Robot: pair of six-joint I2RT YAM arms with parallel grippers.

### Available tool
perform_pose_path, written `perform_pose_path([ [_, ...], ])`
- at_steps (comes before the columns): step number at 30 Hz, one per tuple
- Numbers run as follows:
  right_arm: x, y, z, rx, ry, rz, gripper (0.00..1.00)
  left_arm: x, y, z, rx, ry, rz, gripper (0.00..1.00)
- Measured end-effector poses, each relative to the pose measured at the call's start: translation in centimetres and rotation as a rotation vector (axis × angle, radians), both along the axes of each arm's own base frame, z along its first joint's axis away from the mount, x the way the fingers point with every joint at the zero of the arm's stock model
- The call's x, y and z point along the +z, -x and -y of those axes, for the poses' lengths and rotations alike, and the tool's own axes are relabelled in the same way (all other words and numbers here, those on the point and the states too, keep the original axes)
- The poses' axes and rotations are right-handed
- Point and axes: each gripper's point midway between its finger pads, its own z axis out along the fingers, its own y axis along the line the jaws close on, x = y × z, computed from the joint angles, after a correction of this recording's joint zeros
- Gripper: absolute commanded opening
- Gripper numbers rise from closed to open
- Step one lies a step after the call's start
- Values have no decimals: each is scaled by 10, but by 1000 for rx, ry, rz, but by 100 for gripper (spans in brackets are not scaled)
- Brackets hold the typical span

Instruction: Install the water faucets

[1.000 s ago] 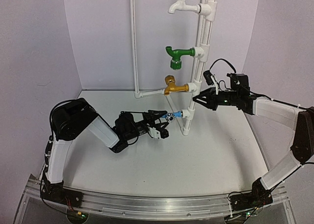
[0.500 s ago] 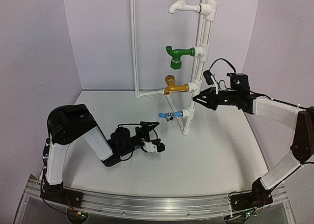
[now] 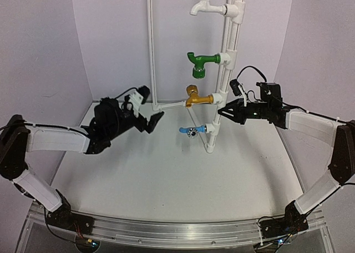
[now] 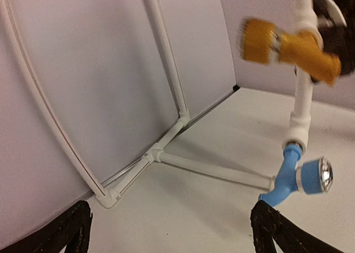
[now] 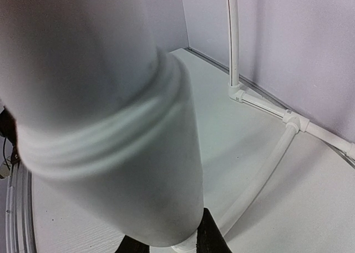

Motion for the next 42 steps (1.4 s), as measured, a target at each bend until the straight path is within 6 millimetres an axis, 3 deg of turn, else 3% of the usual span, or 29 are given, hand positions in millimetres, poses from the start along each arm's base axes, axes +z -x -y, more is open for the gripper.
perform_pose_path([
  [2, 0, 0, 0, 0, 0, 0, 0, 31, -13, -22, 9, 186, -141, 100],
  [5, 0, 0, 0, 0, 0, 0, 0, 36, -15, -32, -31, 396, -373, 100],
  [8, 0, 0, 0, 1, 0, -1, 0, 7, -7, -14, -104, 569, -697, 100],
  [11, 0, 0, 0, 2, 0, -2, 0, -35, 0, 4, -125, 693, -1005, 100],
  [16, 0, 0, -1, 3, -1, -3, 0, -81, 8, 26, -139, 857, -1364, 100],
  [20, 0, 0, -1, 5, -1, -4, 0, -89, 18, 47, -194, 911, -1484, 100],
  [26, 0, -1, -2, 12, -4, -6, 0, -75, 33, 91, -346, 934, -1559, 100],
  [30, 0, -1, -2, 12, -4, -7, 0, -70, 28, 100, -387, 964, -1574, 99],
  [36, 0, -1, -2, 14, -4, -8, 0, -62, 22, 113, -435, 977, -1579, 82],
  [42, 0, -1, -2, 15, -4, -8, 0, -70, 26, 125, -468, 959, -1594, 63],
])
